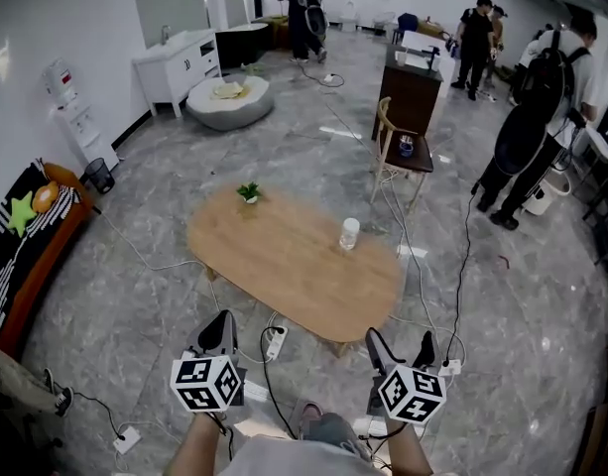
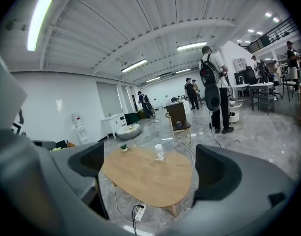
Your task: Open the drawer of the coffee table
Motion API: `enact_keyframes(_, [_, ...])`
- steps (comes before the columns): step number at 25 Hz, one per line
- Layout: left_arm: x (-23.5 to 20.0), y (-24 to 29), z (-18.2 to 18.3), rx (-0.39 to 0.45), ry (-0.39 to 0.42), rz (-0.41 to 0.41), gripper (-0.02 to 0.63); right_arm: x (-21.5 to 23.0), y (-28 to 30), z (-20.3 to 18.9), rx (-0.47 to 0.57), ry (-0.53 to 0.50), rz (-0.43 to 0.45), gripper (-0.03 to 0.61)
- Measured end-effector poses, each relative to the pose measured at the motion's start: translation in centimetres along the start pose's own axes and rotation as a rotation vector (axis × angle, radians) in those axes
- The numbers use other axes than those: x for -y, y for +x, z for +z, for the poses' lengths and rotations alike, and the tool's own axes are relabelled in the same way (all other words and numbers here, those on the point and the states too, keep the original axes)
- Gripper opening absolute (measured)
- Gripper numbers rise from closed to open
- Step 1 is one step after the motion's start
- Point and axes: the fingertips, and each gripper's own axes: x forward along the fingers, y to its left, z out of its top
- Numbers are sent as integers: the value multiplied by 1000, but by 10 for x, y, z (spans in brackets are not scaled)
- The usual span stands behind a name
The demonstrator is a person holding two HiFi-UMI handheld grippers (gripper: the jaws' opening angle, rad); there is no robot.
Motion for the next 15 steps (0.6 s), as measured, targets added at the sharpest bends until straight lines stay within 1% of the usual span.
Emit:
enact_keyframes(7, [-9,46,3,-42,-10,-31,-6,-10,40,0,-48,-5,-13,584])
enact_keyframes(11, [-23,77,15,-61,-11,-76,-6,-27,60,15,-17,16,-42,584])
enact_keyframes(15, [-33,95,29,-71,21,-137,-6,-36,60,18,2,41,-101,583])
